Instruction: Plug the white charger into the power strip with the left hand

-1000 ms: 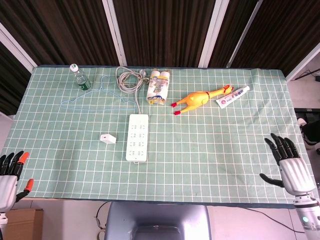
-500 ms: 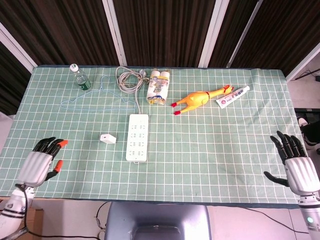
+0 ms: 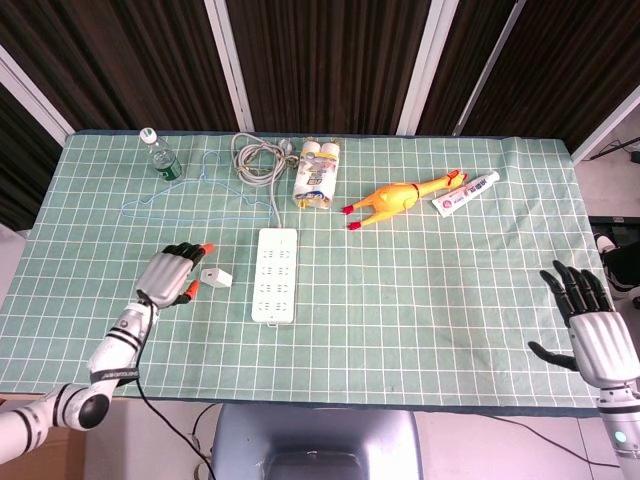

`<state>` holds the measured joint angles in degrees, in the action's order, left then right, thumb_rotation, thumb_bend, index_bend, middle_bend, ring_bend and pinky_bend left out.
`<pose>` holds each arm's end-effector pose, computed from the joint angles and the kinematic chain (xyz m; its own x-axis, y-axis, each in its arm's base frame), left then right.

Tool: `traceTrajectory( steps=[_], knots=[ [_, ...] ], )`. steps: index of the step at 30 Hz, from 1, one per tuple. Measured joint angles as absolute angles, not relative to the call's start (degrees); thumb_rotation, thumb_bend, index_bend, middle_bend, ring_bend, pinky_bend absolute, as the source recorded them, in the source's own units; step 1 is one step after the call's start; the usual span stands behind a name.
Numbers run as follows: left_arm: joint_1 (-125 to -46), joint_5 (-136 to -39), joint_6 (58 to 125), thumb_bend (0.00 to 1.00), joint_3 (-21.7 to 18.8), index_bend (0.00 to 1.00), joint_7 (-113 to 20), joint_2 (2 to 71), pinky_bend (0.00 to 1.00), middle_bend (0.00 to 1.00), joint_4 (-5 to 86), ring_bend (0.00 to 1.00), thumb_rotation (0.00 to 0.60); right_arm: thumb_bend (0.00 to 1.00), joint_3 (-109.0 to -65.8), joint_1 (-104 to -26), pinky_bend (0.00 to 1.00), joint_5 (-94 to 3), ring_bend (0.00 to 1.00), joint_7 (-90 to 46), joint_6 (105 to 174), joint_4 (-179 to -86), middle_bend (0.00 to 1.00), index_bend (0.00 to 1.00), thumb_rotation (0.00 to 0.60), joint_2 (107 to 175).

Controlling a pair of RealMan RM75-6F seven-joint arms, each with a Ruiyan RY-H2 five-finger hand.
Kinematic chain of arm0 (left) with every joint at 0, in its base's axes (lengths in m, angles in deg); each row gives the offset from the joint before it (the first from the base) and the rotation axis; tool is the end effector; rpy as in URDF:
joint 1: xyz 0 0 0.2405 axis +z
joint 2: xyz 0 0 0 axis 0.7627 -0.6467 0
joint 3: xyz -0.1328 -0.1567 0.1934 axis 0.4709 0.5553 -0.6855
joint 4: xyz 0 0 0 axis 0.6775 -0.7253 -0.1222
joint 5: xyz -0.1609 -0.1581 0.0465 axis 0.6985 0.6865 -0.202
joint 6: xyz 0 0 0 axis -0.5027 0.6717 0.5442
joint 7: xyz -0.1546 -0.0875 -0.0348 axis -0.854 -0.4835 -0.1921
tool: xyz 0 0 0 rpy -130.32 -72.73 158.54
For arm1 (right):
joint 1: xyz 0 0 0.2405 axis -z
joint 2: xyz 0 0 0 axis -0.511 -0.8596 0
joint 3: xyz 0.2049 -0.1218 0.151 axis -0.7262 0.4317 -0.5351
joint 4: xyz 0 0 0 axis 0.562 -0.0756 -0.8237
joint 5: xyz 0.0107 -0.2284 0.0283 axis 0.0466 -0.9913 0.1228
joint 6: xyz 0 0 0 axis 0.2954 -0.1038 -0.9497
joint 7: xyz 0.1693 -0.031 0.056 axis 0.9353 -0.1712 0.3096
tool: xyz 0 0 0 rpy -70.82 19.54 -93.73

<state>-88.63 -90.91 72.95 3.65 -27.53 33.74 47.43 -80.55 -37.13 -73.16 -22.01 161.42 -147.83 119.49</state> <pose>-0.2278 0.4308 0.0074 0.5672 0.2682 0.7787 0.8183 -0.2906 -0.4959 -0.3351 -0.2334 0.1695 0.4542 0.0396 0.8900 -0.8843 -0.1019 0.4557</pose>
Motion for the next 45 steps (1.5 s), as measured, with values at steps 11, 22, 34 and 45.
traceTrajectory(
  steps=[11, 22, 34, 45],
  knots=[
    [-92.0, -85.7, 74.4, 0.39, 3.1, 0.34, -25.2, 40.9, 0.35, 0.32, 42.1, 0.28, 0.600, 0.00, -80.3, -36.9, 0.11, -73.0, 0.00, -21.1, 161.3, -147.0, 0.05, 0.00, 0.600, 119.9],
    [-92.8, -84.0, 76.4, 0.37, 2.0, 0.38, -23.3, 43.3, 0.39, 0.39, 39.3, 0.33, 0.600, 0.00, -80.1, -36.9, 0.11, -72.7, 0.00, -20.4, 161.0, -146.4, 0.05, 0.00, 0.600, 120.1],
    [-93.2, -83.2, 75.4, 0.36, 1.8, 0.44, -26.4, 44.3, 0.40, 0.43, 37.1, 0.36, 0.600, 0.00, -80.1, -36.8, 0.11, -72.5, 0.00, -19.9, 160.7, -145.9, 0.05, 0.00, 0.600, 120.2],
    [-94.0, -85.2, 74.7, 0.72, 2.6, 0.70, -31.2, 43.6, 0.52, 0.69, 36.6, 0.55, 0.600, 0.00, -80.0, -36.6, 0.11, -72.3, 0.00, -20.1, 161.0, -146.3, 0.05, 0.00, 0.600, 120.1]
  ],
)
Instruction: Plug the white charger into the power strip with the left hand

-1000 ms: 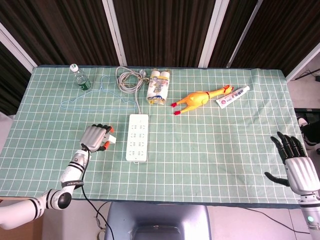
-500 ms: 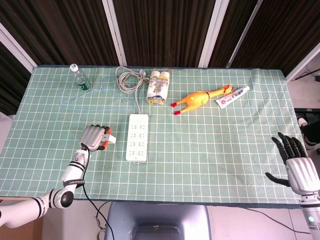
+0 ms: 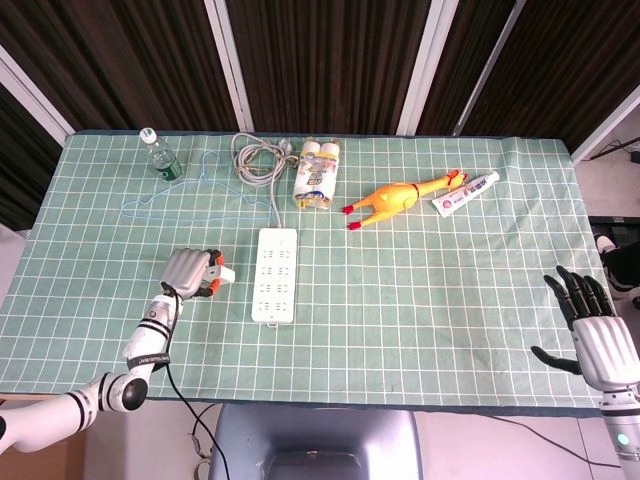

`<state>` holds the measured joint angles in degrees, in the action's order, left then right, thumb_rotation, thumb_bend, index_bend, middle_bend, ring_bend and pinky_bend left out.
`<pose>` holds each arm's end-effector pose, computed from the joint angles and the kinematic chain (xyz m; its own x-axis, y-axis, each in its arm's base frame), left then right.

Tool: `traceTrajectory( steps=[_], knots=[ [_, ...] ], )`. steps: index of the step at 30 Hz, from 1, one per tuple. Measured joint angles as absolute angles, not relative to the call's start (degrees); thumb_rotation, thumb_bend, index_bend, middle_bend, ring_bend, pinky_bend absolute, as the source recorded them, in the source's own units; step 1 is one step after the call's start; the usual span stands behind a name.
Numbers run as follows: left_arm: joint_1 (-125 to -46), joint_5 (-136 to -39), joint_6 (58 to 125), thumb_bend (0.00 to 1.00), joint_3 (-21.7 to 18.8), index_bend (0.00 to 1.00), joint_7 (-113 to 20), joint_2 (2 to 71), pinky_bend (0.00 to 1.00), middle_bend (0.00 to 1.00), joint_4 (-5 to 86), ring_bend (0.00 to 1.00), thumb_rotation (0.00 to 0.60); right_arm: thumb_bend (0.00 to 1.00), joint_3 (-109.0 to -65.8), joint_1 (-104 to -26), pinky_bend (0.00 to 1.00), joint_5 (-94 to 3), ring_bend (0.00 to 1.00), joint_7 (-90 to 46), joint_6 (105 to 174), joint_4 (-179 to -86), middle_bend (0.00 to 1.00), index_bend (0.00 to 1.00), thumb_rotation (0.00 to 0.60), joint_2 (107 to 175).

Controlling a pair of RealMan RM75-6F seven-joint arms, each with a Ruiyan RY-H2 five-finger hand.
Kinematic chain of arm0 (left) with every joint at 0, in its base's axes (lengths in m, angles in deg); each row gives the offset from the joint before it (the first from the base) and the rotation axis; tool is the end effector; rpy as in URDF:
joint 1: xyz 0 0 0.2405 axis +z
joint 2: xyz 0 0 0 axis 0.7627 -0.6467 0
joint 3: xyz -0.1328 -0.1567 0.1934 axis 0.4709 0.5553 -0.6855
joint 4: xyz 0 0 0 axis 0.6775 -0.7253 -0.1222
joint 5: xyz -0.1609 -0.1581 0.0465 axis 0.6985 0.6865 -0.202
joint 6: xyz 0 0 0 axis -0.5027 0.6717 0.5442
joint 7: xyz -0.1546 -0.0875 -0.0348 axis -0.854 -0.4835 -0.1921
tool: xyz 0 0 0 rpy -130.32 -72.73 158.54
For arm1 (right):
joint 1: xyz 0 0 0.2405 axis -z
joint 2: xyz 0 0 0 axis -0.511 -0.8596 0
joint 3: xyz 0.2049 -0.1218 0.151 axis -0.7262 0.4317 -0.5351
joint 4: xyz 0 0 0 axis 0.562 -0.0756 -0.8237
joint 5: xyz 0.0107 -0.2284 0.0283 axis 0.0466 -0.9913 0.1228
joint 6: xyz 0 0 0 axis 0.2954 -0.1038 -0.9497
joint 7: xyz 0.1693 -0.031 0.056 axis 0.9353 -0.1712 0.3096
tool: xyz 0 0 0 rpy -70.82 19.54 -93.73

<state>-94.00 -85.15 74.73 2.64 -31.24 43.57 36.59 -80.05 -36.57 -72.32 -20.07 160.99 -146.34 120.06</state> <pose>-0.2169 0.4572 -0.0333 0.4824 0.2708 0.8330 0.8731 -0.2249 -0.4326 -0.3461 -0.2289 0.1676 0.4390 0.0181 0.8983 -0.8951 -0.0770 0.4391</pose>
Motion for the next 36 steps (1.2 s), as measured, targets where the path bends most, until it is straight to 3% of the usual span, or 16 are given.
traceTrajectory(
  steps=[4, 11, 20, 29, 36],
  knots=[
    [-95.6, -85.5, 74.7, 0.79, 3.7, 0.72, -29.3, 41.7, 0.52, 0.72, 40.6, 0.57, 0.600, 0.00, -80.1, -36.6, 0.11, -72.4, 0.00, -20.3, 161.1, -146.5, 0.05, 0.00, 0.600, 120.2],
    [-100.0, -83.1, 75.2, 0.79, 4.8, 0.74, -19.0, 40.1, 0.52, 0.73, 46.8, 0.58, 0.600, 0.00, -80.1, -36.8, 0.11, -72.7, 0.00, -20.6, 160.9, -146.5, 0.05, 0.00, 0.600, 120.4],
    [-107.8, -72.7, 76.4, 0.78, 3.7, 0.74, -0.9, 43.1, 0.51, 0.73, 46.5, 0.58, 0.600, 0.00, -79.9, -36.1, 0.11, -72.5, 0.00, -19.8, 161.6, -145.9, 0.05, 0.00, 0.600, 120.3],
    [-111.1, -61.3, 78.0, 0.77, 2.6, 0.74, 4.9, 44.7, 0.50, 0.73, 45.7, 0.58, 0.600, 0.00, -79.8, -35.7, 0.11, -72.4, 0.00, -19.3, 161.8, -145.2, 0.05, 0.00, 0.600, 120.6],
    [-113.1, -58.5, 79.3, 0.77, 2.1, 0.74, 6.0, 45.0, 0.50, 0.73, 46.7, 0.58, 0.600, 0.00, -79.8, -35.8, 0.11, -72.4, 0.00, -19.4, 161.6, -145.2, 0.05, 0.00, 0.600, 120.7]
  ],
)
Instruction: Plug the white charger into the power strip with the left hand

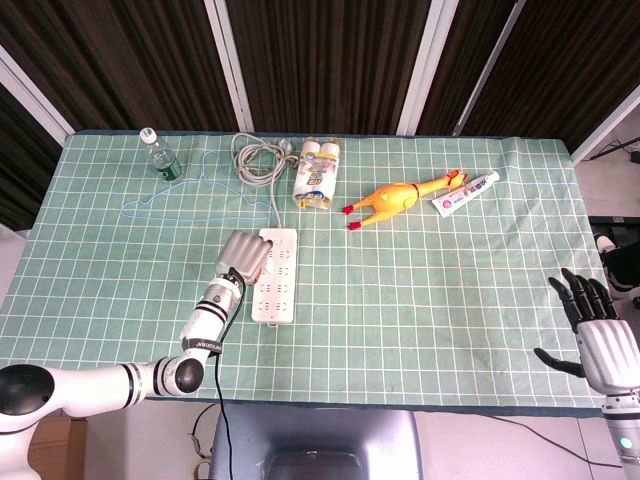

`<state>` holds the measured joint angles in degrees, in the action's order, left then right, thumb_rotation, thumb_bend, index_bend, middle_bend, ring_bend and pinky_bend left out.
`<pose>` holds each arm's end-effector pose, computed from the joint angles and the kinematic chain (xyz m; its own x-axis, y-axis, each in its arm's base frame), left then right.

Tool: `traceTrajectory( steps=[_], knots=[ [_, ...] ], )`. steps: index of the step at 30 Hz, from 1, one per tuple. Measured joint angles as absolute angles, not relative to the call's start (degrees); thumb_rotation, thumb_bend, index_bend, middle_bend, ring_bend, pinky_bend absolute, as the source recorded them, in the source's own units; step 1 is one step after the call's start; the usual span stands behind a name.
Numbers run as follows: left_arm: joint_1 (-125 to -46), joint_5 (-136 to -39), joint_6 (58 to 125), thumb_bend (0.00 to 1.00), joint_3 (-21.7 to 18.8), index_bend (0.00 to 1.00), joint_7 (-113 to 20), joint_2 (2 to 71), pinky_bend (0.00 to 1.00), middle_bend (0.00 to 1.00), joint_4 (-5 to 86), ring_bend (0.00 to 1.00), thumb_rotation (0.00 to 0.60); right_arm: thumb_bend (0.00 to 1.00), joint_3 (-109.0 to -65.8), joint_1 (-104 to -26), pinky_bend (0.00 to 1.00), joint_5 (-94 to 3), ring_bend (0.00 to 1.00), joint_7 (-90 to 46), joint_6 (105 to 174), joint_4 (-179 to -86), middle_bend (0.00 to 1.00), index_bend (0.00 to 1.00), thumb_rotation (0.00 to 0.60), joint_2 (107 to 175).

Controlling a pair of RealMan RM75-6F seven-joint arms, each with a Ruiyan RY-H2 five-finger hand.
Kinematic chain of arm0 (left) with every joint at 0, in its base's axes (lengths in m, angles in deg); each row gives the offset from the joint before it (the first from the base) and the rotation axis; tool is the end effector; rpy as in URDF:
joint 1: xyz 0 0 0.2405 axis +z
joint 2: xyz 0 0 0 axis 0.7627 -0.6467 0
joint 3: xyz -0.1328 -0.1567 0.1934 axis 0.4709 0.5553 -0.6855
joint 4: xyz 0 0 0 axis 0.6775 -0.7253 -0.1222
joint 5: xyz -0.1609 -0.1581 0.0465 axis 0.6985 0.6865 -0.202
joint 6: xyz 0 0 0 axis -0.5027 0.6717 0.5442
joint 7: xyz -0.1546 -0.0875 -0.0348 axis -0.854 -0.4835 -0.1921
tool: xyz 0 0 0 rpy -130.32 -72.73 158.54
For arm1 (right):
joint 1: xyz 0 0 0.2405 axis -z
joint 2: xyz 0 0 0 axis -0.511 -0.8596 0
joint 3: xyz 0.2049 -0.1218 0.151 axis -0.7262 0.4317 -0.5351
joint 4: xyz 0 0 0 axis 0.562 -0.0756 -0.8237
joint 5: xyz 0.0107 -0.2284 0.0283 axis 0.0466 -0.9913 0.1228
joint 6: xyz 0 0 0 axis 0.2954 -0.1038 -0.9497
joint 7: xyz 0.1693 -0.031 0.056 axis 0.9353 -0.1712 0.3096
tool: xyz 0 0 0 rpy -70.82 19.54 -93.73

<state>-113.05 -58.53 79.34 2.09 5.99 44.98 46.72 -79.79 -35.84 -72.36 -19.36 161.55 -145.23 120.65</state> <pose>-0.0833 0.4721 -0.0622 0.7647 0.1799 0.6188 0.6354 -0.3705 -0.6775 -0.3518 -0.2237 0.1669 0.4360 0.0176 0.8998 -0.8975 -0.0657 0.4361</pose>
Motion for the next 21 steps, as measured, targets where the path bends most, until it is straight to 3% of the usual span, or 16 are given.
traceTrajectory(
  steps=[21],
  knots=[
    [-115.2, -54.9, 80.1, 0.77, -0.1, 0.74, 7.2, 45.4, 0.50, 0.73, 46.6, 0.58, 0.600, 0.00, -79.8, -35.6, 0.12, -71.9, 0.00, -19.0, 161.4, -144.7, 0.05, 0.00, 0.600, 120.8]
  ],
)
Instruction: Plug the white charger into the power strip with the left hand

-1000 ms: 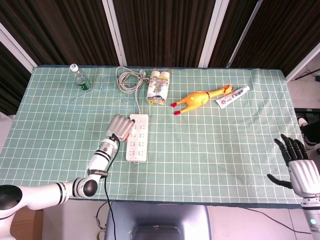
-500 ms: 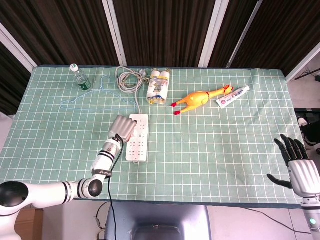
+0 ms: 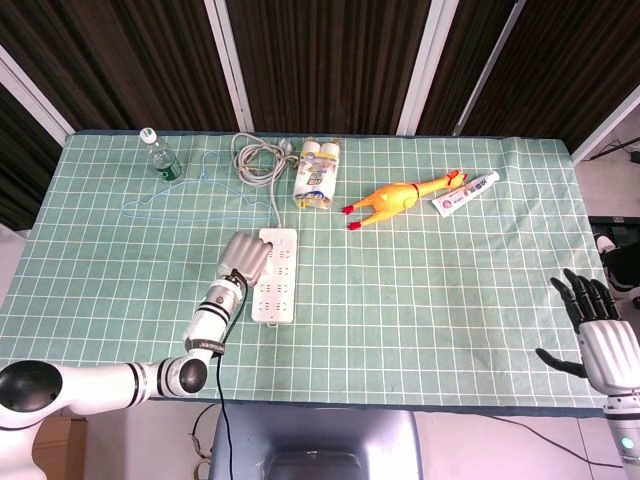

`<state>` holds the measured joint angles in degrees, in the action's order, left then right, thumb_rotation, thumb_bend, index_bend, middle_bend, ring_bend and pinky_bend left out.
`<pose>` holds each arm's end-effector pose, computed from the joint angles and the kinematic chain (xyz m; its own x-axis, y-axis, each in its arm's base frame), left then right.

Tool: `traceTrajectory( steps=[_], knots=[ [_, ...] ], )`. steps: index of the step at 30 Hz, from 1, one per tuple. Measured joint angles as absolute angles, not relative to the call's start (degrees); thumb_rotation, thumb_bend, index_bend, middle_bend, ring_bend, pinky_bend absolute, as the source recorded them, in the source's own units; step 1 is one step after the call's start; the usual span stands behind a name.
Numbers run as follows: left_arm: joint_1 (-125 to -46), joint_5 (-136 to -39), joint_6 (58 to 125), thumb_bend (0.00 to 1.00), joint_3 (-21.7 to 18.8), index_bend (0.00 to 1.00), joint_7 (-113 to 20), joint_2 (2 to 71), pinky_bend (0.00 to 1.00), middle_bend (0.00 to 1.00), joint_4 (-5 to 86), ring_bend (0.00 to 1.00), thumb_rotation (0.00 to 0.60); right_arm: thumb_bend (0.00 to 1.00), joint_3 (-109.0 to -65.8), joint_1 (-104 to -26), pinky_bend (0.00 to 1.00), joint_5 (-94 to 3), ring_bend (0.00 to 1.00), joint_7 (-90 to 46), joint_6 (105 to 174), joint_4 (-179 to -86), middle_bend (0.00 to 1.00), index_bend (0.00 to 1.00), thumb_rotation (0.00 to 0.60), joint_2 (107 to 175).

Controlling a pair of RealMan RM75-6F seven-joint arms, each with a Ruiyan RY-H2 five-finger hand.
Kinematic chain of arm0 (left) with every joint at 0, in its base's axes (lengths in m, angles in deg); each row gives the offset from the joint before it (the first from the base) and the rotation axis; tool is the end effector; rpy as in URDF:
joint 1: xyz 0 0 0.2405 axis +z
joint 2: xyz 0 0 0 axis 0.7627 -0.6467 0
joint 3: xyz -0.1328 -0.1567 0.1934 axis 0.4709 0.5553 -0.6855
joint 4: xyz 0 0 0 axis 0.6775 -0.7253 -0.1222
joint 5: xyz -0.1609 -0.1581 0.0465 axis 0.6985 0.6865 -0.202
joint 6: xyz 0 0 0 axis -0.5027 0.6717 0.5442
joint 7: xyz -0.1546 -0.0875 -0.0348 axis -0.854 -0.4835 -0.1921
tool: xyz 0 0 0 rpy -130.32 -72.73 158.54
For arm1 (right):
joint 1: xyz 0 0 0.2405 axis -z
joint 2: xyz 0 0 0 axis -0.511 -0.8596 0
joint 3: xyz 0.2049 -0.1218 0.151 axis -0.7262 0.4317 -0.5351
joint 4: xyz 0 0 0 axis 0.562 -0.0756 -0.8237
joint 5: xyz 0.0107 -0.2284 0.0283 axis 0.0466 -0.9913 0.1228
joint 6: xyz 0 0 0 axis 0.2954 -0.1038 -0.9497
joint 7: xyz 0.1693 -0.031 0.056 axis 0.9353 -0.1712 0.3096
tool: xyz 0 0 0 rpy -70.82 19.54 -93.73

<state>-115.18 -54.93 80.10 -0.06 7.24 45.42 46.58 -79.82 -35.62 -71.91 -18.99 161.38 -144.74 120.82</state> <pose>-0.0840 0.4705 -0.0687 0.7837 0.1986 0.5885 0.6161 -0.3689 -0.6959 -0.3557 -0.2227 0.1672 0.4348 0.0141 0.9004 -0.8989 -0.0538 0.4349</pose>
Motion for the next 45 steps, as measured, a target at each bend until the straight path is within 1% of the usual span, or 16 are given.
traceTrajectory(
  steps=[6, 10, 21, 27, 33, 37, 39, 40, 42, 45],
  knots=[
    [-116.3, -53.3, 80.3, 0.76, -0.7, 0.74, 8.9, 46.2, 0.50, 0.73, 46.0, 0.58, 0.600, 0.00, -79.8, -35.5, 0.12, -71.8, 0.00, -18.9, 161.5, -144.5, 0.05, 0.00, 0.600, 120.9],
    [-117.3, -51.4, 80.4, 0.76, -1.1, 0.76, 10.4, 47.1, 0.50, 0.76, 44.9, 0.60, 0.600, 0.00, -79.8, -35.4, 0.12, -71.7, 0.00, -18.8, 161.4, -144.3, 0.05, 0.00, 0.600, 121.0],
    [-119.1, -49.1, 80.3, 0.77, -1.3, 0.87, 12.1, 49.5, 0.50, 0.89, 41.7, 0.71, 0.600, 0.00, -79.8, -35.1, 0.12, -71.6, 0.00, -18.4, 161.6, -143.8, 0.05, 0.00, 0.600, 121.2],
    [-120.0, -49.3, 81.1, 0.77, -1.5, 0.92, 13.6, 50.2, 0.50, 0.95, 41.7, 0.75, 0.600, 0.00, -79.8, -35.0, 0.12, -71.5, 0.00, -18.3, 161.7, -143.6, 0.05, 0.00, 0.600, 121.3],
    [-121.5, -48.5, 82.5, 0.77, -2.4, 0.95, 18.0, 51.5, 0.50, 0.97, 41.0, 0.77, 0.600, 0.00, -79.8, -35.1, 0.12, -71.4, 0.00, -18.1, 161.4, -143.4, 0.05, 0.00, 0.600, 121.4],
    [-122.7, -47.3, 84.0, 0.77, -2.9, 0.95, 22.0, 52.7, 0.50, 0.96, 40.5, 0.77, 0.600, 0.00, -79.9, -35.0, 0.12, -71.4, 0.00, -17.9, 161.5, -143.1, 0.05, 0.00, 0.600, 121.5],
    [-123.1, -46.6, 84.6, 0.74, -2.8, 0.88, 23.0, 53.2, 0.49, 0.92, 40.4, 0.74, 0.600, 0.00, -79.8, -35.0, 0.12, -71.3, 0.00, -17.8, 161.5, -143.0, 0.05, 0.00, 0.600, 121.5],
    [-123.3, -46.0, 84.8, 0.71, -2.7, 0.81, 23.5, 53.2, 0.48, 0.87, 40.5, 0.70, 0.600, 0.00, -79.9, -34.9, 0.12, -71.3, 0.00, -17.7, 161.5, -142.9, 0.05, 0.00, 0.600, 121.6],
    [-123.4, -45.0, 85.0, 0.58, -2.4, 0.60, 24.0, 53.2, 0.47, 0.70, 41.0, 0.57, 0.600, 0.00, -79.9, -34.9, 0.12, -71.2, 0.00, -17.5, 161.5, -142.8, 0.05, 0.00, 0.600, 121.6],
    [-123.3, -44.9, 85.6, 0.46, -1.9, 0.37, 23.8, 53.0, 0.47, 0.49, 41.8, 0.43, 0.586, 0.00, -79.9, -34.8, 0.12, -71.2, 0.00, -17.4, 161.6, -142.7, 0.05, 0.00, 0.600, 121.6]
  ],
)
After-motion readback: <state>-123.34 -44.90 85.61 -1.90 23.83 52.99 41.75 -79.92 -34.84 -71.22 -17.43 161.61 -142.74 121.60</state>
